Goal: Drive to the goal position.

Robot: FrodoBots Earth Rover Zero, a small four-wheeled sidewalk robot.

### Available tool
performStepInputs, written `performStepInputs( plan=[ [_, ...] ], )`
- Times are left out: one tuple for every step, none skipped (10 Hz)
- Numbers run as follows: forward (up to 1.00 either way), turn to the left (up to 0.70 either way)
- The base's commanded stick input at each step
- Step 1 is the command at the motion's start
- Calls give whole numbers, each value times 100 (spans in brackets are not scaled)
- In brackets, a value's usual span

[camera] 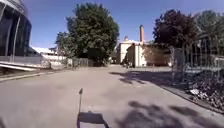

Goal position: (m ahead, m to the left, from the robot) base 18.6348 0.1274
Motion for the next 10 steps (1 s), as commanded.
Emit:
performStepInputs(
  plan=[
    [70,0],
    [70,0],
    [70,0],
    [70,0],
    [70,0],
    [70,0],
    [70,0],
    [70,0],
    [70,0],
    [70,0]
  ],
)
